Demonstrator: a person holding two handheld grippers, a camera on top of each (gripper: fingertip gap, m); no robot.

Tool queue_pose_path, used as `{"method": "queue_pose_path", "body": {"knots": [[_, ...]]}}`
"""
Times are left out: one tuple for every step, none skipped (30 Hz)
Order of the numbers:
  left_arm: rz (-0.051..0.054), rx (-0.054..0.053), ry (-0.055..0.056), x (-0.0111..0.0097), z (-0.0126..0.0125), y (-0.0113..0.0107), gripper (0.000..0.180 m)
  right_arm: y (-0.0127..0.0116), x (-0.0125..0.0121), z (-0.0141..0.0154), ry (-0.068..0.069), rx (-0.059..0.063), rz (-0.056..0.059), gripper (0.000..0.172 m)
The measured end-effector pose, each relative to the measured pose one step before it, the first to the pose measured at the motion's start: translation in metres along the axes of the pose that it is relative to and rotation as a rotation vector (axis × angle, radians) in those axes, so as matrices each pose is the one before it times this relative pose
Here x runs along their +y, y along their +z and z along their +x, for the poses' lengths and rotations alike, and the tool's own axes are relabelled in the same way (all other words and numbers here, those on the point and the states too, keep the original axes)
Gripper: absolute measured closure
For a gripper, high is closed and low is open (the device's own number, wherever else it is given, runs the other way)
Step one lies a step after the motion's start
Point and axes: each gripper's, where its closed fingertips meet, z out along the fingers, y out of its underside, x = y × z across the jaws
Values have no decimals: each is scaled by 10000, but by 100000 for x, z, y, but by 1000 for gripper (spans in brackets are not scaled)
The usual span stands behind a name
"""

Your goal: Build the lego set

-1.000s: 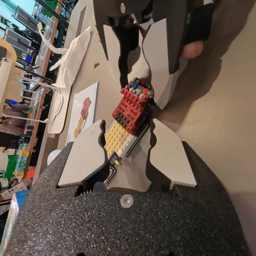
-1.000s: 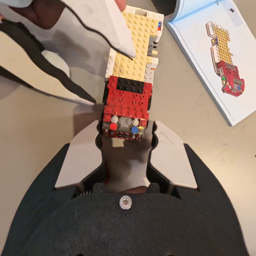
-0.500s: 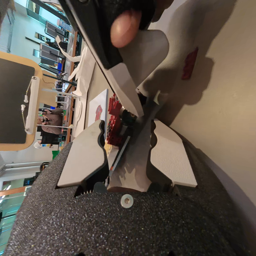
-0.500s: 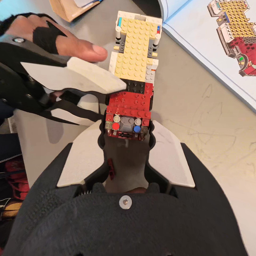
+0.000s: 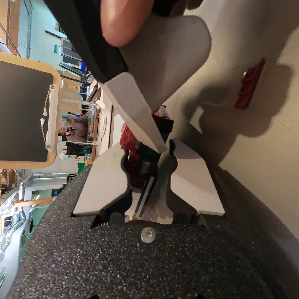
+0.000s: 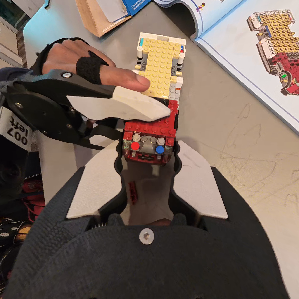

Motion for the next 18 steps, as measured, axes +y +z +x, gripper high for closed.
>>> {"method": "queue_pose_path", "body": {"knots": [[-55, -88, 84, -9, -49, -33, 133, -6, -13, -49, -35, 5, 2, 109], [-66, -74, 103, -21, -13, 35, 135, -11, 1, -34, -51, 15, -7, 109], [-47, -100, 120, -26, -62, 9, 137, 16, 21, -29, -59, 25, -23, 109], [-53, -127, 123, -7, -127, -2, 141, 4, 41, 4, -82, 44, -31, 109], [-71, -85, 137, 40, -74, -4, 144, 7, 8, 13, -100, 61, -13, 109], [-70, -44, 111, 57, -7, -8, 145, 3, -5, 37, -99, 65, -2, 109], [-42, -46, 107, 25, 28, 5, 146, 2, 6, 27, -103, 63, -15, 109], [-61, -60, 129, 15, -22, -3, 146, -5, 9, 43, -114, 69, -13, 109], [-50, -33, 133, -5, 1, 0, 146, -38, -30, 51, -112, 79, 32, 109], [-85, 11, 90, 35, 69, 22, 146, -141, -154, 40, -104, 71, 110, 109], [-86, 14, 127, 66, 138, 48, 147, -234, -190, 3, -102, 55, 129, 109], [-34, -15, 130, -12, 110, 36, 147, -310, -120, 18, -101, 66, 81, 106], [-38, -57, 49, -35, 25, 17, 146, -357, -39, 66, -141, 108, 32, 104], [-45, -45, 15, -26, 14, 0, 147, -429, 86, 100, -193, 163, -12, 102], [-20, -61, 2, 3, -49, 1, 147, -497, 177, 128, -216, 214, -23, 101], [-19, -75, -40, 9, -90, -33, 147, -571, 250, 107, -247, 235, 0, 99], [-24, -63, -43, 64, -85, -34, 147, -619, 359, 53, -269, 218, -3, 99], [-16, -74, 11, 77, -187, -28, 147, -589, 543, -34, -260, 178, -54, 100]]}}
